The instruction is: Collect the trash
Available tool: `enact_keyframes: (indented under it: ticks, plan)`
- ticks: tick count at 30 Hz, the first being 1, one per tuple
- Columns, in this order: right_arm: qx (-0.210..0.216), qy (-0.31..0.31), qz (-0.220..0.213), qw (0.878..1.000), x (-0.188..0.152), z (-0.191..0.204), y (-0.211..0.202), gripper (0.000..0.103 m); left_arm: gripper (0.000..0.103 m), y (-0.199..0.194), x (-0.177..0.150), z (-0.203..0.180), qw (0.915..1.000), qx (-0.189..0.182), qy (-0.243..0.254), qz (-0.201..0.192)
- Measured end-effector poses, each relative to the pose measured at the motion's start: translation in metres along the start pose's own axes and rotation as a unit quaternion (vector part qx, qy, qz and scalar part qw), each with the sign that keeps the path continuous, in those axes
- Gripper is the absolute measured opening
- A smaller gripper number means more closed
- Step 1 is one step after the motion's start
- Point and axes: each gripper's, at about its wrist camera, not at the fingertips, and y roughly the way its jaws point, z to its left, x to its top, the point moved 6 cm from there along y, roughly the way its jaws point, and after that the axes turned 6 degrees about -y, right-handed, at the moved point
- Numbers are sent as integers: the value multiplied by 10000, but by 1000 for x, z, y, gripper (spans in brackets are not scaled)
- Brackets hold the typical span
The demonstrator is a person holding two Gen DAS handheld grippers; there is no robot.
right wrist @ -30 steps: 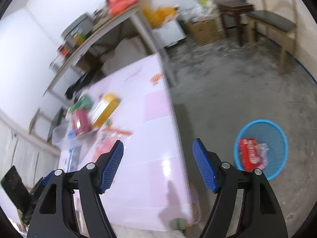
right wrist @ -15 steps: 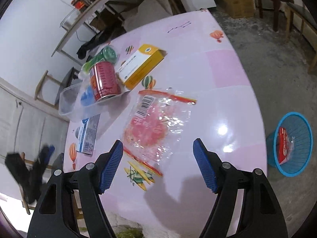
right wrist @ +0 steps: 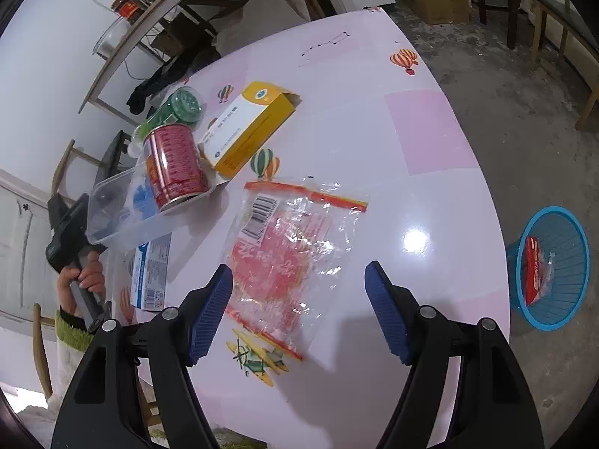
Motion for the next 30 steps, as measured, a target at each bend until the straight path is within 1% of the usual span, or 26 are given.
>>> enact_keyframes:
  ticks: [1,4,7,9,12,17,21,26,30]
  plan:
    - [-11,9,9,10000,1,-1,1,71,55,5,-1,1,10000,50,42,40]
    - [-19,15,26,10000,4,-3,3,71,47,19,-2,0,9994,272,188,125]
    - [-9,-3,25,10000,5,-3,4,71,40,25,-3,0,9991,320,249,112]
    - [3,-10,30,10000,6,-3,5,71,28,25,-3,2,9991,328,278,69]
    - [19,8,59,10000,4,-4,7,71,17,20,-4,2,9988,362,338,31]
    - [95,-8,115,9999,1,-1,12,71,13,4,-12,9,9967,644,467,-168]
    - [163,-132,231,9995,-5,9,18,71,12,-23,-29,22,9938,894,484,-450]
    - [164,-298,503,9982,-14,22,35,71,11,-59,-58,44,9914,1048,283,-735]
    - [-43,-334,637,9974,-16,23,46,71,11,-85,-78,59,9898,1106,97,-892]
